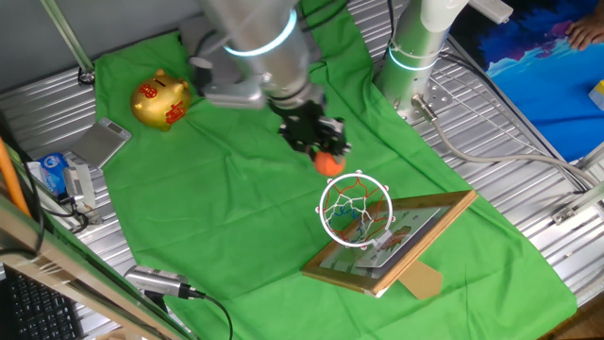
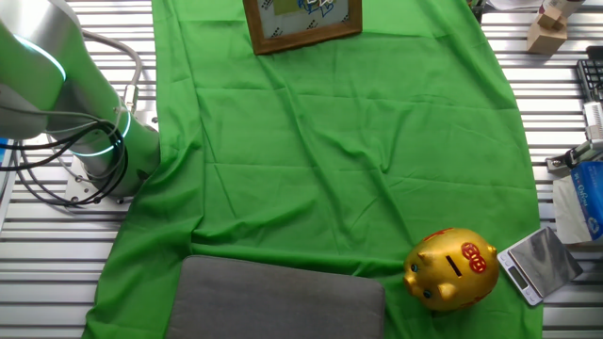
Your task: Grab a basketball, release it and shoot it into the basket
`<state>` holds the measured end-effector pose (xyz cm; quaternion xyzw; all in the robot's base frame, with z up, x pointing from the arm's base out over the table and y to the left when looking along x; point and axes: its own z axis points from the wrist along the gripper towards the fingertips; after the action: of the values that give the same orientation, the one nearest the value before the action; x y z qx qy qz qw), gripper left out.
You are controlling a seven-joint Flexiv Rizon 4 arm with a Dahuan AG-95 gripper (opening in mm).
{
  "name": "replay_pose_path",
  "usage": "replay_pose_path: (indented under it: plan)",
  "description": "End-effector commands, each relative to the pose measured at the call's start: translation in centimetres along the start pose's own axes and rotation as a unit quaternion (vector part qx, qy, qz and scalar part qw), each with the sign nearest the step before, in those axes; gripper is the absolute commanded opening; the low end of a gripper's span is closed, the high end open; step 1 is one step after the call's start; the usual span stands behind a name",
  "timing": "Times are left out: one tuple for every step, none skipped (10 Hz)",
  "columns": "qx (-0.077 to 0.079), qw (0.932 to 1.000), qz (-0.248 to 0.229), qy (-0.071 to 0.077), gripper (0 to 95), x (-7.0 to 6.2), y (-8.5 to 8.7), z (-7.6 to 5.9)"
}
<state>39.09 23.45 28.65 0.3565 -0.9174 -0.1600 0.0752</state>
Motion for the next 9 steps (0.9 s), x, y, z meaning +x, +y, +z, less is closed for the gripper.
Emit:
replay_pose_path:
  plan:
    - [-0.005, 0.9996, 0.029, -0.002, 0.0, -1.3, 2.5, -0.1]
    - [-0.006, 0.999, 0.043, -0.008, 0.0, -1.9, 3.4, 0.3]
    - [-0.005, 0.9989, 0.046, -0.01, 0.0, -2.2, 3.7, 0.5]
    - [-0.008, 0.998, 0.06, -0.018, 0.0, -3.1, 4.5, 1.2]
    - [-0.004, 0.9977, 0.064, -0.022, 0.0, -3.7, 4.9, 1.7]
    - [-0.002, 0.9975, 0.066, -0.024, 0.0, -4.1, 5.0, 2.0]
    - [0.001, 0.9973, 0.069, -0.026, 0.0, -4.4, 5.2, 2.4]
    - [0.005, 0.9973, 0.068, -0.027, 0.0, -4.6, 5.3, 2.7]
    - [0.013, 0.9978, 0.059, -0.026, 0.0, -4.7, 5.1, 3.0]
